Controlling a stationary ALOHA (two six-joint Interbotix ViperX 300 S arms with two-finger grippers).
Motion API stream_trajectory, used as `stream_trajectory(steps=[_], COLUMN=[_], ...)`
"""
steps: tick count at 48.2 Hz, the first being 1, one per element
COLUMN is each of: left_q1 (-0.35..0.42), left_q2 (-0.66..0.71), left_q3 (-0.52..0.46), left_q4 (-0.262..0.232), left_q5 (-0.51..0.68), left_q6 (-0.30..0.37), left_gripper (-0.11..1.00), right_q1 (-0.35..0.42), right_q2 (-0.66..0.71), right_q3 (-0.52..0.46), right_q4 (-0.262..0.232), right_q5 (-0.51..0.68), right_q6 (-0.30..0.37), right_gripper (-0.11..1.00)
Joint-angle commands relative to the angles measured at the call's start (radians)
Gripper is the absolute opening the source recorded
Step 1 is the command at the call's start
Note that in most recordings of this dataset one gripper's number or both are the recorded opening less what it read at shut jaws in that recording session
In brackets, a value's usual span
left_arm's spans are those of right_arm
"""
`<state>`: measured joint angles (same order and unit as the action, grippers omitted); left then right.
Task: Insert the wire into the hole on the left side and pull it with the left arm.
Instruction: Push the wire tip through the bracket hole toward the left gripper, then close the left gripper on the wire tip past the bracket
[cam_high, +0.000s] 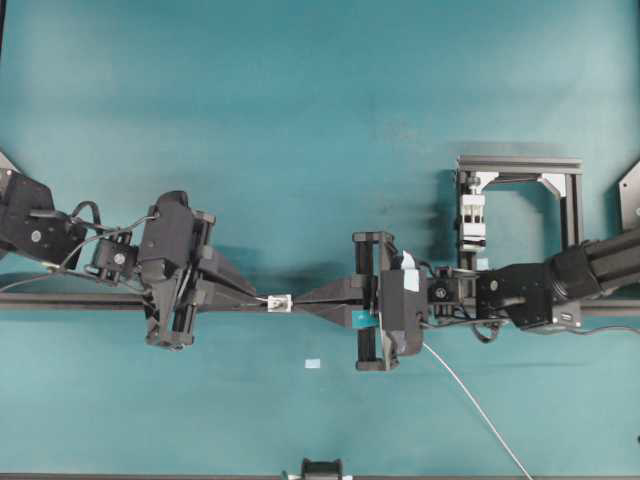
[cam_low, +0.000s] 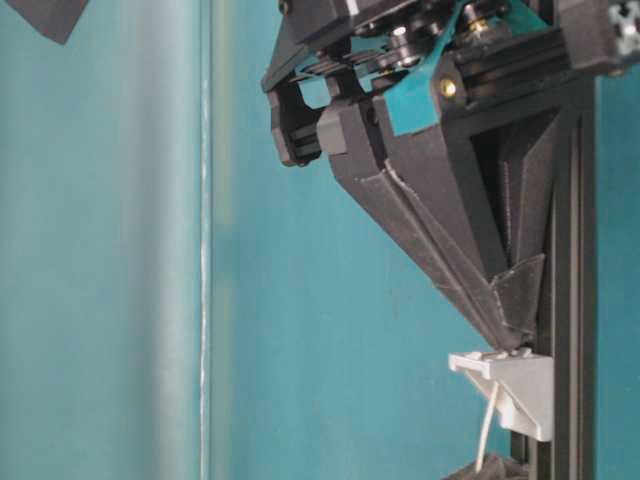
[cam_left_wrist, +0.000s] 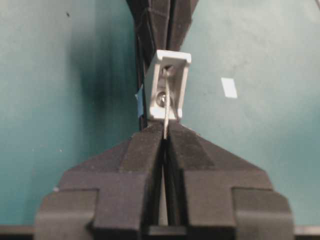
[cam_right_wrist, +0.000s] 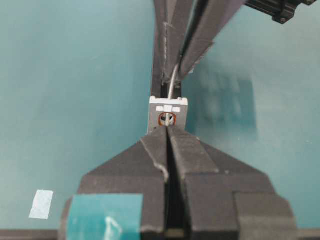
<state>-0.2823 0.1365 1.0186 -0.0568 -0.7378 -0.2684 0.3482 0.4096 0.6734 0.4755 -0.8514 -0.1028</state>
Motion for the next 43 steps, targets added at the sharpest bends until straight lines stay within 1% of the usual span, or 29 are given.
stream_trajectory(steps=[1,9,18,25,28,30,39,41,43], left_q1=[-0.003,-0.005,-0.005,-0.003,-0.003,-0.003,-0.003,-0.005,-0.005], left_q2=[-0.021,-0.023,-0.023,-0.025,-0.025,-0.025,-0.054,-0.067,-0.083], left_q3=[-0.017,-0.018,-0.018,-0.017,-0.015,-0.015,0.003,0.011,0.018], left_q4=[0.003,0.003,0.005,0.005,0.005,0.005,0.005,0.003,0.005], left_q5=[0.0,0.002,0.003,0.002,0.003,0.002,0.02,0.032,0.051], left_q6=[0.003,0.009,0.011,0.011,0.011,0.011,0.011,0.011,0.009], left_gripper=[-0.11,-0.1,-0.11,-0.1,-0.1,-0.1,-0.1,-0.1,-0.1], right_q1=[-0.012,-0.012,-0.012,-0.014,-0.012,-0.012,-0.014,-0.012,-0.012], right_q2=[-0.015,-0.026,-0.034,-0.044,-0.048,-0.049,-0.057,-0.06,-0.064], right_q3=[-0.015,-0.012,-0.014,-0.014,-0.014,-0.014,-0.009,-0.008,-0.006], right_q4=[-0.002,-0.002,-0.002,-0.002,-0.002,-0.002,-0.002,-0.002,-0.002], right_q5=[-0.003,0.0,0.075,0.078,0.08,0.08,0.084,0.084,0.084], right_q6=[0.005,0.009,0.012,0.011,0.008,0.008,0.006,0.006,0.006], right_gripper=[0.01,0.01,0.01,0.02,0.11,0.2,0.71,0.75,0.75])
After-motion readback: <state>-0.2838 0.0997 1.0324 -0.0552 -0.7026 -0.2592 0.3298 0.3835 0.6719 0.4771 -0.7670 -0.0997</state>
